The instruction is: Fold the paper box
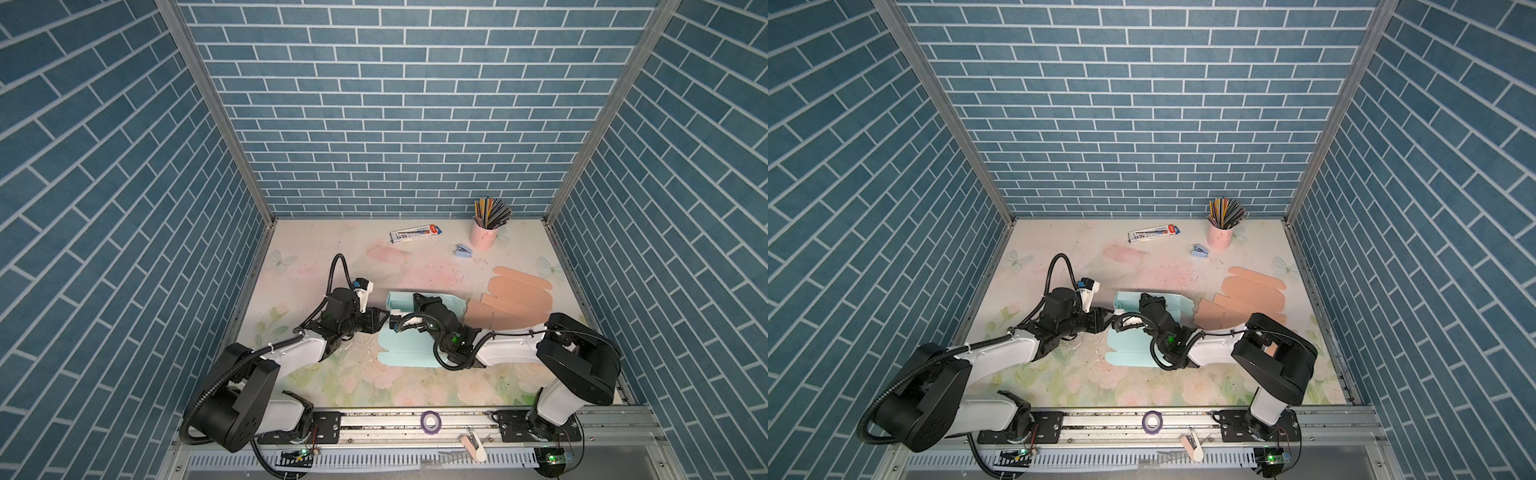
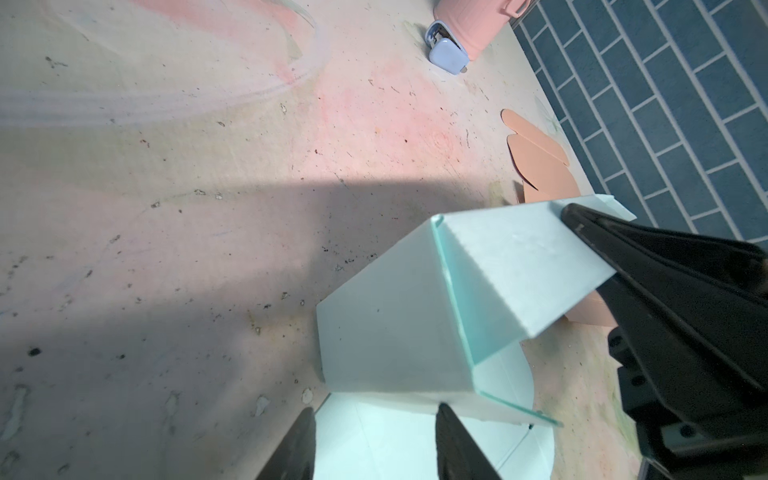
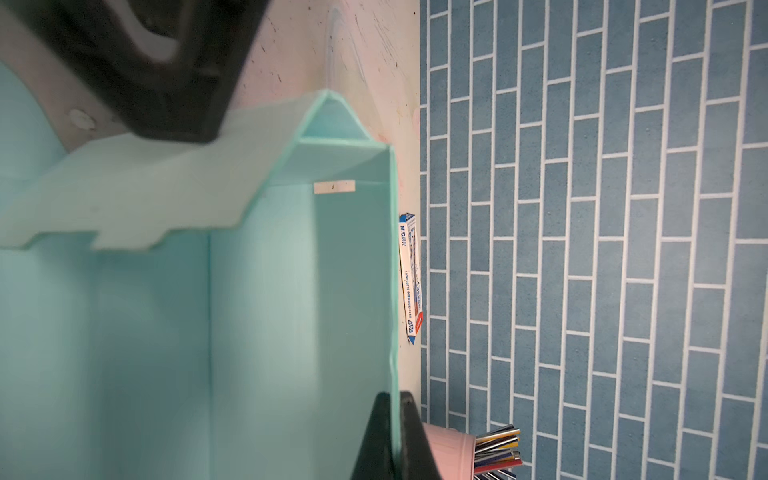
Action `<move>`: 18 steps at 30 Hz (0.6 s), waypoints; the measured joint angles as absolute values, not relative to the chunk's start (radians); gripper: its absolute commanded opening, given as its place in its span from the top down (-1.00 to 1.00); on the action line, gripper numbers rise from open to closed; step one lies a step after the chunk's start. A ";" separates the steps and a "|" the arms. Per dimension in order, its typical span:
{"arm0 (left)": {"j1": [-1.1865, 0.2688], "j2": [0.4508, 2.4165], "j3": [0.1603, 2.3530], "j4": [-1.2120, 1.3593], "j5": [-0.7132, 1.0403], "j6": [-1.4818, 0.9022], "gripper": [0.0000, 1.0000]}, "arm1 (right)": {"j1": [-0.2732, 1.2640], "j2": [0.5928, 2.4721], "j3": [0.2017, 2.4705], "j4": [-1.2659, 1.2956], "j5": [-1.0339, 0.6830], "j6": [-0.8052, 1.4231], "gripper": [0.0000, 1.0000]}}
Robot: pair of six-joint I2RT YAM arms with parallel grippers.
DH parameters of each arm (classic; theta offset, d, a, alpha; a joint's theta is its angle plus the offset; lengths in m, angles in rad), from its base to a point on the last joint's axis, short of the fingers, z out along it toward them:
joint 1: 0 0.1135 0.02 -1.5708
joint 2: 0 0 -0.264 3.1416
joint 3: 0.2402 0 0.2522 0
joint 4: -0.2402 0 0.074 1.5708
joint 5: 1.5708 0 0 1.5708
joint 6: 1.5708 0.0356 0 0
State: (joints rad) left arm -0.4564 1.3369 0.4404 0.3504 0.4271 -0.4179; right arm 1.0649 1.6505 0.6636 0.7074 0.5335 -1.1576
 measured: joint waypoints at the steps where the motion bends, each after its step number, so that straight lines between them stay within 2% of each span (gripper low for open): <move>1: -0.458 1.337 0.440 0.351 0.424 -0.409 0.05 | 1.069 1.650 0.663 0.707 0.540 -1.157 1.00; 9: -0.506 1.356 0.440 0.386 0.378 -0.333 0.06 | 1.098 1.650 0.663 0.688 0.590 -1.129 1.00; 16: -0.544 1.394 0.427 0.521 0.351 -0.297 0.08 | 1.122 1.648 0.661 0.661 0.598 -1.077 0.91; 18: -0.550 1.409 0.419 0.562 0.342 -0.292 0.24 | 1.131 1.641 0.656 0.656 0.598 -1.068 0.90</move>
